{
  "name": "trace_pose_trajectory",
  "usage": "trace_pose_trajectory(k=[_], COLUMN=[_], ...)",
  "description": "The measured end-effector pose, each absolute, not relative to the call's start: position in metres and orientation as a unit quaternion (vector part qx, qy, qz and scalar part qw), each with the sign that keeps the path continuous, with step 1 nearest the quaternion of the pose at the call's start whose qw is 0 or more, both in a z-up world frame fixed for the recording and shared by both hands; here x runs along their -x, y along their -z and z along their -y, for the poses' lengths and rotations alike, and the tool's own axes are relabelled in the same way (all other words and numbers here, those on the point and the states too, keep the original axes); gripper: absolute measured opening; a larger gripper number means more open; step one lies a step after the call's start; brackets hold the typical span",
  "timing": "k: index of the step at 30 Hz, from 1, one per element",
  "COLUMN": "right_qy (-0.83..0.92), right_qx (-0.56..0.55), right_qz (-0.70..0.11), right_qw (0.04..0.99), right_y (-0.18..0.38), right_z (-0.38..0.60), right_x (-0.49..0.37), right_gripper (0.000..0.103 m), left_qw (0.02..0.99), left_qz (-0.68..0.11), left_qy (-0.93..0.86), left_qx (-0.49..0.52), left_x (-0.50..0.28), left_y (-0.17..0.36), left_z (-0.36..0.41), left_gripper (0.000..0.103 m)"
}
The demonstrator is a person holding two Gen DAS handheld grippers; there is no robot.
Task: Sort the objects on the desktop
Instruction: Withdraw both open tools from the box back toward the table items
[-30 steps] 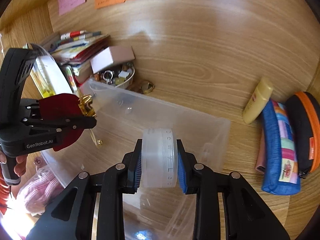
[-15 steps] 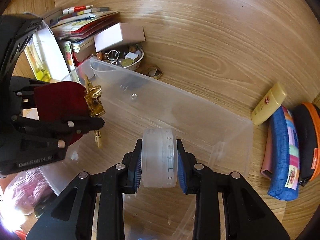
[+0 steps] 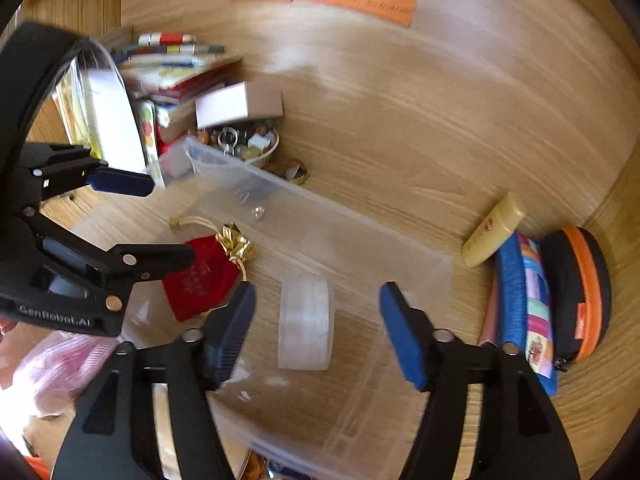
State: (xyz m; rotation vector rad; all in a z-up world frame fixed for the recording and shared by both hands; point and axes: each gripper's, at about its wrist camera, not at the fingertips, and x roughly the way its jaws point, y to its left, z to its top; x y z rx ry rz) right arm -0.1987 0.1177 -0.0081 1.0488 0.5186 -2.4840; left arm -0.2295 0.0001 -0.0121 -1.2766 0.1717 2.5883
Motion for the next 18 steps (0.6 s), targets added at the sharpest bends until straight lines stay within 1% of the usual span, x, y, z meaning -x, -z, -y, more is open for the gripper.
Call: trace_pose_trajectory(k=[2, 4, 6, 8, 11, 15, 18], right_qy=[0.895, 0.899, 0.906, 0.911, 0.919, 0.927, 0.933], right_qx=[-0.362, -0.356, -0.346, -0.339, -0.324, -0.306, -0.295], right_qz=[-0.175, -0.17, -0.165, -0.166, -0.169, -0.164, -0.155], right_qw=[0.192, 0.187, 0.177, 0.167, 0.151, 0.14, 0.138], right_y=[-0.004, -0.011, -0.022, -0.028, -0.038, -0.052, -0.06], right_z=[-0.125, -0.129, -0.136, -0.142, -0.151, -0.164, -0.172], right_x=[0.192, 0.186, 0.178, 0.17, 0.155, 0.13, 0.113], right_gripper=[0.076, 0.081, 0.084, 0.088, 0.088, 0.089, 0.091], left_qw=[0.116, 0.111, 0.101, 0.094, 0.087, 0.079, 0.069], left_qz=[-0.055, -0.052, -0.053, -0.053, -0.046, -0.042, -0.044], left_qy=[-0.895, -0.9, -0.907, -0.913, -0.923, -0.931, -0.934], left_qx=[0.428, 0.419, 0.406, 0.393, 0.373, 0.355, 0.347], left_x=[0.222, 0.214, 0.203, 0.193, 0.177, 0.154, 0.138], left_y=[0.003, -0.003, -0.012, -0.021, -0.033, -0.045, -0.048], left_z=[0.002, 0.005, 0.011, 0.013, 0.019, 0.027, 0.032], left_gripper=[0.082, 0.088, 0.091, 0.092, 0.097, 0.097, 0.098])
